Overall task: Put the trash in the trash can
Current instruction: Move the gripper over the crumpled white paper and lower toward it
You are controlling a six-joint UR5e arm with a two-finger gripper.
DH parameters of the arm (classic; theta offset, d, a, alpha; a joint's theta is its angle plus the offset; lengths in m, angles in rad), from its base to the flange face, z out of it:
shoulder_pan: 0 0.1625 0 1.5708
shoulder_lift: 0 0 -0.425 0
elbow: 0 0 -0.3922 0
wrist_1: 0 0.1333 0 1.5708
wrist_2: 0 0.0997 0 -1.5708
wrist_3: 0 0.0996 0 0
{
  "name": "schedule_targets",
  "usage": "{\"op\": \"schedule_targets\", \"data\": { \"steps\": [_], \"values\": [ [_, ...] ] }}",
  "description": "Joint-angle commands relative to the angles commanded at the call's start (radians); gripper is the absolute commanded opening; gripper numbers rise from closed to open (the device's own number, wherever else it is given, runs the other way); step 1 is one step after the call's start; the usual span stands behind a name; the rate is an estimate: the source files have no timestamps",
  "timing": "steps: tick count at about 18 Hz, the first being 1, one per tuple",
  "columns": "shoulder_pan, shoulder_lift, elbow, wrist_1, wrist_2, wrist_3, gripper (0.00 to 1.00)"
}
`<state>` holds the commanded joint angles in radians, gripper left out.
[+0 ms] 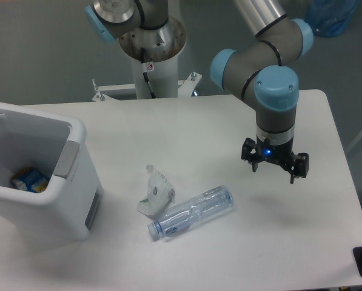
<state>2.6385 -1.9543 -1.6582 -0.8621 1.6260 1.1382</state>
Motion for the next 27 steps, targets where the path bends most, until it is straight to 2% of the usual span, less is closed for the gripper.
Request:
{"op": "schedule_targets", "data": {
  "steps": [7,10,13,18,21,23,27],
  "values": [
    [-0.051,0.008,-0.018,0.0,0.0,-0.002,1.0],
    [-0.061,0.014,-0.054,-0.002,-0.006,-0.023,1.0],
    [-0.089,0.04,-0.089,-0.002,-0.015,-0.08,1.0],
    [-0.184,0.048,-0.117,-0.005,-0.035,-0.25,1.0],
    [-0.244,0.09,-0.19,-0.012,-0.061,-0.365,1.0],
    [-0.261,0.109,-0.236,-0.006,-0.086,-0.371,1.0],
    [-0.311,0.112,-0.25,-0.009,-0.118,-0.402,1.0]
  ]
}}
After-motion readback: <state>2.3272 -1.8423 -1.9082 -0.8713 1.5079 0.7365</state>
